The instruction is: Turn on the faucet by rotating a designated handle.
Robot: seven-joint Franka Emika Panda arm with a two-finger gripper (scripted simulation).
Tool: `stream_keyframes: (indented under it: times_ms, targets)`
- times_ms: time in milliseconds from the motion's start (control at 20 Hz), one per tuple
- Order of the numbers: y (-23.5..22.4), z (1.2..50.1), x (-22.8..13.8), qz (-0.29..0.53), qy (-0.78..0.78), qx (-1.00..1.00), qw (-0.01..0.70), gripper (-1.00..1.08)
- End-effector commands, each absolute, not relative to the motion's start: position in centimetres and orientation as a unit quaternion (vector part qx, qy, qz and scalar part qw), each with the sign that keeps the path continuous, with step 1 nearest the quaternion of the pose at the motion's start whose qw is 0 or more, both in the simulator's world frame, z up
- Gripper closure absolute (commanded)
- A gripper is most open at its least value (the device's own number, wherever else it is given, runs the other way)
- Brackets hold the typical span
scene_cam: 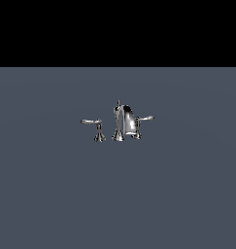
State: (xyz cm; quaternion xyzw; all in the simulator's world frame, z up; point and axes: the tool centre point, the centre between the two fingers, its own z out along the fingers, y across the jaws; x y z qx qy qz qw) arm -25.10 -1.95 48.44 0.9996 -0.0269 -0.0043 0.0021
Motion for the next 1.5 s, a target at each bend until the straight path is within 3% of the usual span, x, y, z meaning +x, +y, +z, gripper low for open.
stream_keyframes:
  times_ms: [0, 650, 1450]
  targets:
    - [-1.9, 48.4, -25.1, -0.004, -0.027, 1.000, 0.002, 1.08]
    - [0.0, 46.1, -24.2, -0.004, -0.069, 0.998, 0.002, 1.08]
    - [6.5, 37.8, -19.4, -0.004, -0.214, 0.977, 0.000, 1.08]
